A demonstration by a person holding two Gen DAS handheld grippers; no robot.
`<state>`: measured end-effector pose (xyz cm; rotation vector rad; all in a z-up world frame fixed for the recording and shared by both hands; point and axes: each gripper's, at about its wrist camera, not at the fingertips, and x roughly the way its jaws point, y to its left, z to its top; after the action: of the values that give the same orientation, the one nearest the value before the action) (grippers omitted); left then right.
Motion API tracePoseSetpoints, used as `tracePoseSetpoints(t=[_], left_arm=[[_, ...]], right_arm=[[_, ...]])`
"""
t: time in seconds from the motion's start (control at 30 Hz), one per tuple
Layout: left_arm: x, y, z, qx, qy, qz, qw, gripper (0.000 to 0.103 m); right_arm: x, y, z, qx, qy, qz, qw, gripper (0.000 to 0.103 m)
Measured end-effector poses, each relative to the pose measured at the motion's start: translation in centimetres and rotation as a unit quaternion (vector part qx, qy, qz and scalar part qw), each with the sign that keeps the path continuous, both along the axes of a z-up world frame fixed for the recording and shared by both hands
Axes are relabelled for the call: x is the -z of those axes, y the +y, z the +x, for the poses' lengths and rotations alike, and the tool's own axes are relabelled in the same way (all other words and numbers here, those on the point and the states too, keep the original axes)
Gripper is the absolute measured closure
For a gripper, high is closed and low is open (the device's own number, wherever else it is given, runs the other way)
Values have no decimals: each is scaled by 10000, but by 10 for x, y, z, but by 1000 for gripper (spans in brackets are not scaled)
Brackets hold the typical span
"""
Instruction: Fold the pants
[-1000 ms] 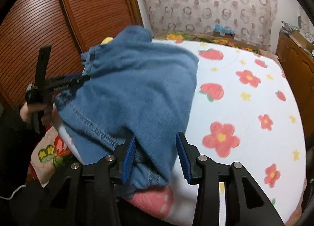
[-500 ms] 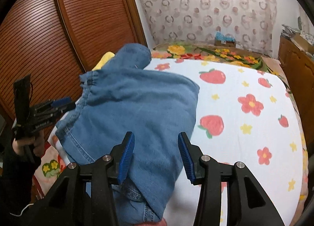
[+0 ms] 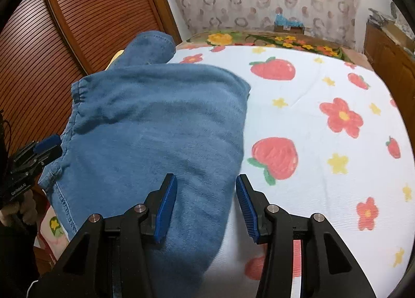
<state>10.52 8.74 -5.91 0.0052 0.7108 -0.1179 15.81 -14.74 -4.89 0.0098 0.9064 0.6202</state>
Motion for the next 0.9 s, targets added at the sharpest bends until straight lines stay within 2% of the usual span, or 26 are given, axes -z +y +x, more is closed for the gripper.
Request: tracePoseSetpoints(t=[0.2, 0.23, 0.27, 0.3, 0.33, 0.4, 0.47, 0.6, 0.67, 0.9], left_arm=[[9, 3, 1, -23, 70, -27, 10000, 56], [10, 3, 0, -24, 78, -26, 10000, 56], [10, 4, 1, -24, 83, -32, 10000, 56], [11, 4, 1, -26, 87, -39, 10000, 56], [12, 4, 0, -29, 91, -44, 9999, 56], [11, 4, 0, -52, 88, -49, 9999, 56], [10, 4, -2, -63, 81, -78, 9999, 56], [3, 6, -5, -77, -2, -126, 9999, 56], [-4, 5, -7, -68, -58, -128, 9999, 56], [-27, 5, -11, -53, -312, -110, 9994, 56]], right_arm=[[9, 3, 2, -99, 62, 70, 9999, 54], [10, 3, 3, -92, 107, 138, 9998, 57], [10, 2, 3, -129, 147, 199, 9996, 73], [12, 3, 4, -199, 206, 268, 9992, 79], [12, 5, 3, -227, 166, 251, 9993, 90], [7, 9, 0, -350, 63, 165, 9992, 94], [-8, 13, -9, -396, -230, 119, 9989, 95], [-51, 13, -23, -588, -657, 393, 9953, 95], [-73, 18, -29, -873, -817, 493, 9916, 96], [-138, 35, -48, -1094, -1520, 309, 9818, 96]])
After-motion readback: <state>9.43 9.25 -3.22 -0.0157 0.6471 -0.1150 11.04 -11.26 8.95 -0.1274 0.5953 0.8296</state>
